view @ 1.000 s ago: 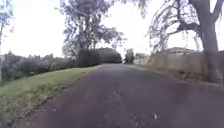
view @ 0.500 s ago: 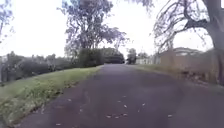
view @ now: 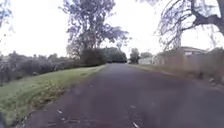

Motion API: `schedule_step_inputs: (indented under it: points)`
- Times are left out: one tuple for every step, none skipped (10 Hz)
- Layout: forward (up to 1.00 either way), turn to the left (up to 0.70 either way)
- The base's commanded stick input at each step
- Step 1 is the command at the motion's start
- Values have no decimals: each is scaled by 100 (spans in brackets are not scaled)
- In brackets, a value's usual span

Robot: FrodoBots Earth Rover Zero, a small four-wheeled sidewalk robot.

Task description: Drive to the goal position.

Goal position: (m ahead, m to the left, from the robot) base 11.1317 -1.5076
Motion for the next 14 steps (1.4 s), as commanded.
schedule_step_inputs:
  points:
    - [85,0]
    - [85,0]
    - [85,-4]
    - [85,-34]
    - [85,-34]
    - [85,-33]
    - [85,-31]
    - [85,-26]
    - [85,-21]
    - [85,-8]
    - [85,-3]
    - [85,0]
    - [85,0]
    - [85,-15]
